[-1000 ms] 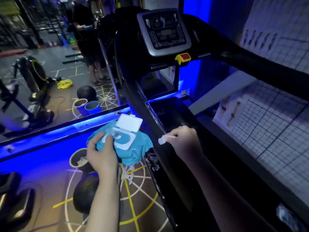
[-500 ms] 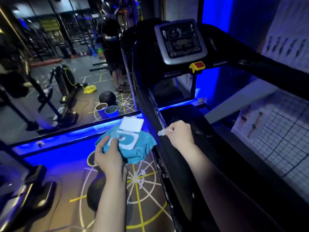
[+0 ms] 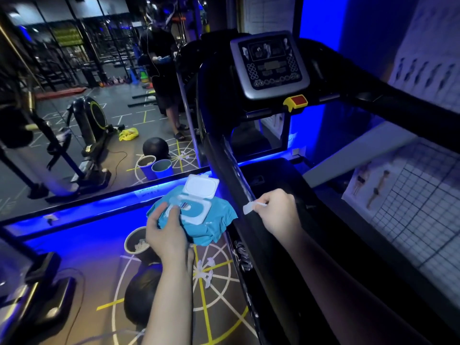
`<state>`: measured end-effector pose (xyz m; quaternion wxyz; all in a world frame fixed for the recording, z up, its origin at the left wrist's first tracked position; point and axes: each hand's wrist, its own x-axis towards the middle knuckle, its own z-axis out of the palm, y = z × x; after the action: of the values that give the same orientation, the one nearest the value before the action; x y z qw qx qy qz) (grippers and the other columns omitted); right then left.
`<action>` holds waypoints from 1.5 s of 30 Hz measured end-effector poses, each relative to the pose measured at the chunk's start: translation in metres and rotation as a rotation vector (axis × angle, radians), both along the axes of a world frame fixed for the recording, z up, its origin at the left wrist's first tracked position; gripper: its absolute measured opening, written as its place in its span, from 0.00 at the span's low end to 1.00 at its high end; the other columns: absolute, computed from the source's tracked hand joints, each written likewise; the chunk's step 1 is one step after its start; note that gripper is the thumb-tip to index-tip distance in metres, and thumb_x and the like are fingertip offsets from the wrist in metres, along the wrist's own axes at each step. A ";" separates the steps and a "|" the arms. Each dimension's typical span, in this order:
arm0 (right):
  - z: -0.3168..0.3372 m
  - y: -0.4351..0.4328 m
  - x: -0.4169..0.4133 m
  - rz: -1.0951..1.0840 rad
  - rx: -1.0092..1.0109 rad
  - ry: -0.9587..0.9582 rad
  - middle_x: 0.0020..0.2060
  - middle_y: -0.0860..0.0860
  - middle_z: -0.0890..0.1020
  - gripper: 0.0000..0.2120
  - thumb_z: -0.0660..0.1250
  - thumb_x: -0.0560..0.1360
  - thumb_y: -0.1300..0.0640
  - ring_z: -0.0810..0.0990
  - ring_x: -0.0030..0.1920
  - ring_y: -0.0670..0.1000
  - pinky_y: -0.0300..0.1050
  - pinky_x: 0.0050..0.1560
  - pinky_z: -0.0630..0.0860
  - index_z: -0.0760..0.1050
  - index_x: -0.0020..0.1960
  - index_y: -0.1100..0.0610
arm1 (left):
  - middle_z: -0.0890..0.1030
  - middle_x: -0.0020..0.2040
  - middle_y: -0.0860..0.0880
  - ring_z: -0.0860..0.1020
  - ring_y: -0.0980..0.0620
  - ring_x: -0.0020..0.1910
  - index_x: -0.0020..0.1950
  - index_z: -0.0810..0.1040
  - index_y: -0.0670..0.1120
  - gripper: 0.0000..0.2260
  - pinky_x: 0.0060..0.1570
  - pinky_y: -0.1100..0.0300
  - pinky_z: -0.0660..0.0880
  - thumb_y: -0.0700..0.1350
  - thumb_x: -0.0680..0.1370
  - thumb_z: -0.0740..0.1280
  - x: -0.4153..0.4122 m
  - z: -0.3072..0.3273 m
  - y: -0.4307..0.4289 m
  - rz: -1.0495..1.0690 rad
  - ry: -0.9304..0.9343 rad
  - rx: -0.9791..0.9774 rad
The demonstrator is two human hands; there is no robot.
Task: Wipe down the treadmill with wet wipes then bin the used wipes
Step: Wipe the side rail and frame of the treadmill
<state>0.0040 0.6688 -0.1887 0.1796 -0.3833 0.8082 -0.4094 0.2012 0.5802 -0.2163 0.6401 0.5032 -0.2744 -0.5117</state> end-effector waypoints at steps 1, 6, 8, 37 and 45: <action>0.001 -0.005 0.001 -0.002 0.001 0.012 0.36 0.53 0.85 0.07 0.68 0.69 0.61 0.83 0.40 0.57 0.48 0.42 0.82 0.85 0.38 0.55 | 0.83 0.60 0.50 0.85 0.50 0.56 0.62 0.83 0.51 0.12 0.51 0.55 0.85 0.43 0.78 0.75 -0.002 0.003 -0.006 -0.002 0.016 -0.002; 0.002 -0.033 -0.004 -0.004 0.015 0.059 0.38 0.55 0.85 0.09 0.65 0.70 0.62 0.83 0.41 0.58 0.49 0.44 0.82 0.84 0.39 0.57 | 0.81 0.63 0.49 0.84 0.50 0.58 0.54 0.84 0.56 0.10 0.55 0.51 0.85 0.43 0.77 0.76 -0.014 0.008 -0.031 -0.016 0.016 -0.012; 0.001 -0.047 -0.009 -0.024 0.009 0.062 0.39 0.56 0.85 0.09 0.65 0.71 0.62 0.83 0.41 0.59 0.48 0.44 0.82 0.84 0.40 0.57 | 0.81 0.62 0.50 0.84 0.50 0.59 0.53 0.84 0.56 0.10 0.54 0.53 0.85 0.42 0.77 0.76 -0.018 0.010 -0.040 -0.023 0.013 -0.020; -0.005 -0.077 -0.014 0.068 -0.112 0.257 0.35 0.57 0.84 0.04 0.70 0.71 0.61 0.84 0.39 0.59 0.48 0.40 0.80 0.80 0.39 0.62 | 0.85 0.60 0.44 0.87 0.49 0.54 0.64 0.82 0.48 0.14 0.45 0.57 0.85 0.41 0.79 0.75 -0.032 0.009 -0.082 -0.004 0.155 -0.008; 0.004 -0.117 -0.026 -0.006 -0.116 0.122 0.34 0.55 0.85 0.05 0.77 0.67 0.58 0.84 0.38 0.57 0.46 0.41 0.80 0.85 0.38 0.60 | 0.84 0.60 0.48 0.86 0.50 0.55 0.64 0.82 0.49 0.13 0.44 0.59 0.83 0.41 0.79 0.75 -0.025 0.010 -0.098 -0.028 0.113 -0.019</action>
<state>-0.0217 0.5514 -0.1847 0.1063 -0.4148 0.7938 -0.4319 0.1759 0.4827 -0.2059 0.6522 0.4634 -0.2499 -0.5454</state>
